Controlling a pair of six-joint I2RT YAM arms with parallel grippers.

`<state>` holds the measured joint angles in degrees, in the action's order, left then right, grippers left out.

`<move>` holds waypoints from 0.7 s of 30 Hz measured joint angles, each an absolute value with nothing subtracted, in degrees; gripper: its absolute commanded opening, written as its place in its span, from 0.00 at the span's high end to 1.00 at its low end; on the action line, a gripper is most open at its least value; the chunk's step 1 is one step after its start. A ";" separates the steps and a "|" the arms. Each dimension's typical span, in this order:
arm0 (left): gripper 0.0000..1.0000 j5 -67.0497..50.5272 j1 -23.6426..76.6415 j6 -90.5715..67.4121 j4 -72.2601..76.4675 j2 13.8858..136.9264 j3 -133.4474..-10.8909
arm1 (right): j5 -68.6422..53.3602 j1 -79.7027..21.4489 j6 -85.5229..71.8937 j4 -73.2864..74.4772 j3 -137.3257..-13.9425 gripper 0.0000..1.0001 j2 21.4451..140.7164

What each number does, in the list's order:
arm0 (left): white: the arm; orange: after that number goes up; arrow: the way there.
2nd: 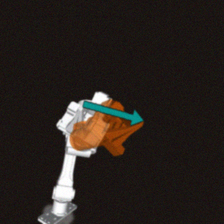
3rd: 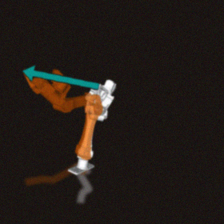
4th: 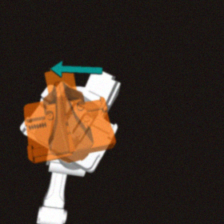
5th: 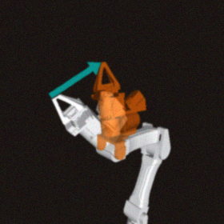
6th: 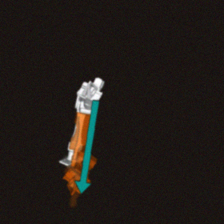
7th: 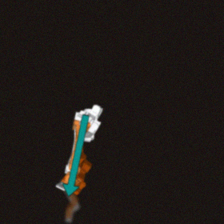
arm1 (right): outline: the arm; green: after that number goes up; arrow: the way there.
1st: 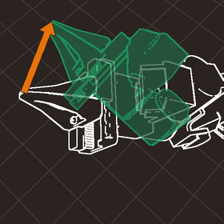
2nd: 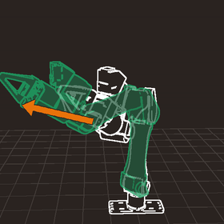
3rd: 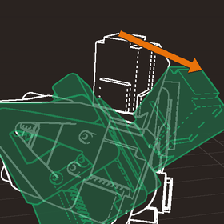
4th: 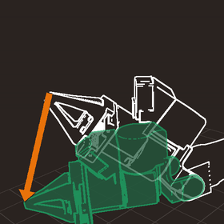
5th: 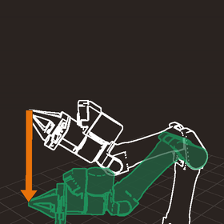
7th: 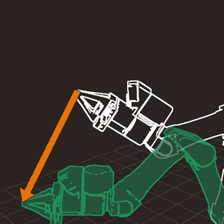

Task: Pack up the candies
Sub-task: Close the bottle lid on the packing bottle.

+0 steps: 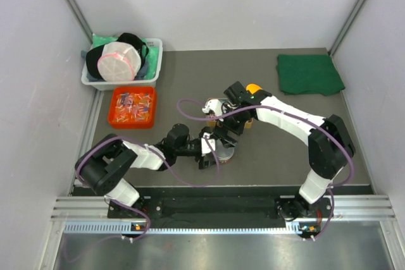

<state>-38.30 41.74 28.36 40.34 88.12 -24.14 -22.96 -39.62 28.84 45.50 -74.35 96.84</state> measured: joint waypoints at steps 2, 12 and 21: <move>0.01 -38.37 41.93 28.34 41.43 88.68 -23.99 | -22.79 -39.59 28.38 44.97 -74.35 0.01 97.36; 0.01 -38.15 42.94 27.75 43.83 91.29 -23.75 | -20.93 -39.62 28.21 43.55 -73.03 0.01 99.22; 0.01 -36.27 43.33 23.07 45.95 95.11 -23.22 | -21.04 -39.62 27.99 43.03 -72.73 0.05 99.09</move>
<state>-36.27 43.33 23.07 45.95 95.11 -23.22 -21.04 -39.62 27.99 43.03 -72.73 99.09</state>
